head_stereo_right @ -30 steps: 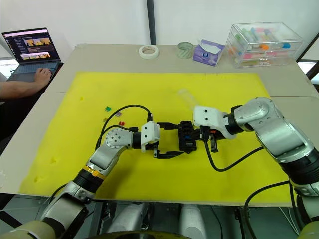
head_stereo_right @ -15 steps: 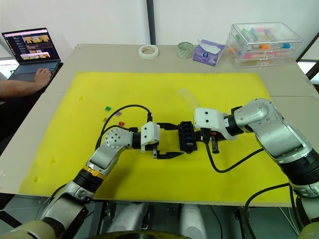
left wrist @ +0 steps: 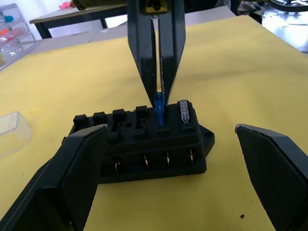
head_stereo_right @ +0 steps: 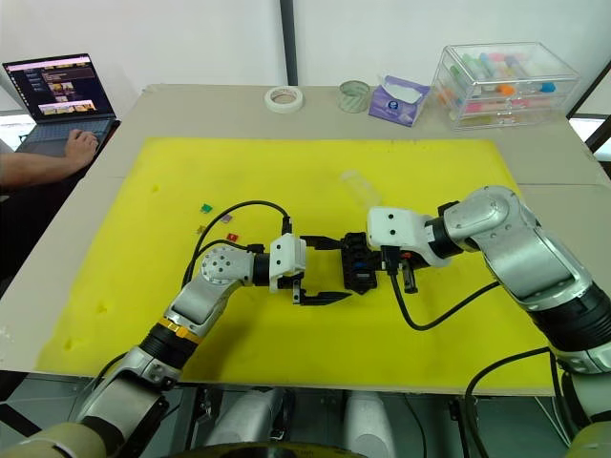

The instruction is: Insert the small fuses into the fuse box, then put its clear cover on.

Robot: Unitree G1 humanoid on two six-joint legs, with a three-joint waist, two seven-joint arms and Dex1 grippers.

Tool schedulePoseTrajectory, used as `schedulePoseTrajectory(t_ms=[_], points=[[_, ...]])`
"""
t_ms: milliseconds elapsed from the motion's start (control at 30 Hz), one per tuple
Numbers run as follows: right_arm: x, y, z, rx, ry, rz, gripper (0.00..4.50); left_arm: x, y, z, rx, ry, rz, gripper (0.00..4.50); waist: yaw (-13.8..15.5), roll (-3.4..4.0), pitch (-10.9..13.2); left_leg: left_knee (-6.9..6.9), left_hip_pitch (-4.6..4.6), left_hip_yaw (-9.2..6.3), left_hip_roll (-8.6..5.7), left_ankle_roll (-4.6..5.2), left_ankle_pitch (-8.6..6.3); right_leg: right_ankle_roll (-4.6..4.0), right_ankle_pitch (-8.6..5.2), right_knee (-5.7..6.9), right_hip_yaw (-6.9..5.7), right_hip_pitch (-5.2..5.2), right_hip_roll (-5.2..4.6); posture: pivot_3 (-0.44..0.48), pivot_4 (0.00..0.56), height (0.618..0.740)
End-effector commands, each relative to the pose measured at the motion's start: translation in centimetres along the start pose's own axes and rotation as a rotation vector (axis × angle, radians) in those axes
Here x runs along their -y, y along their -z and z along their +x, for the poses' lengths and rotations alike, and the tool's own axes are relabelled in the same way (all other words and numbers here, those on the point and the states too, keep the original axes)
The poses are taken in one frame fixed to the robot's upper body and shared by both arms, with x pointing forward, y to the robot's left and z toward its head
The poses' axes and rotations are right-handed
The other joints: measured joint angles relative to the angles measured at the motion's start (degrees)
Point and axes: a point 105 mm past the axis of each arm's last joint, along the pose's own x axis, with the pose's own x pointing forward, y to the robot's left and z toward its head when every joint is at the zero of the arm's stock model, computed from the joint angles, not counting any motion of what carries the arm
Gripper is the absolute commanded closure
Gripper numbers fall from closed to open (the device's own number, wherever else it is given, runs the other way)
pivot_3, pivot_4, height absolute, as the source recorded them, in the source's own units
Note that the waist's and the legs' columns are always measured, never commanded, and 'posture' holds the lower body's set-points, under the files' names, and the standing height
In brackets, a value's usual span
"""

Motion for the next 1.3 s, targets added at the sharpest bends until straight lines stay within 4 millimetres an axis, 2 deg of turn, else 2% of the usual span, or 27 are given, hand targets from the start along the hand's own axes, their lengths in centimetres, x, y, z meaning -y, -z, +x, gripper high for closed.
schedulePoseTrajectory(t_ms=[33, 633, 1300], points=[[0.2, -0.9, -0.3, 0.005, 0.003, -0.041, 4.50, -0.1, -0.7, 0.1, 0.017, 0.000, 0.035, 0.05, 0.0, 0.00, 0.0, 0.00, 0.00, 0.00, 0.00, 0.00, 0.00, 0.00, 0.00, 0.00, 0.00, 0.00, 0.00, 0.000, 0.150, 0.740], [0.1, -0.3, -0.1, -0.006, -0.009, -0.023, 4.50, -0.2, -0.5, 0.0, 0.010, -0.007, 0.033, 0.05, 0.0, 0.00, 0.0, 0.02, 0.00, 0.00, 0.00, 0.00, 0.00, 0.00, 0.00, 0.02, 0.00, 0.00, 0.00, 0.000, 0.150, 0.740], [-0.1, 1.0, 1.3, 0.002, -0.002, 0.051, 4.50, -0.2, -0.4, -0.2, 0.000, -0.004, 0.034, 0.05, 0.0, -0.02, 0.0, 0.03, 0.02, 0.00, 0.01, 0.00, 0.00, 0.00, 0.00, 0.04, 0.00, 0.01, 0.01, 0.000, 0.150, 0.740]])
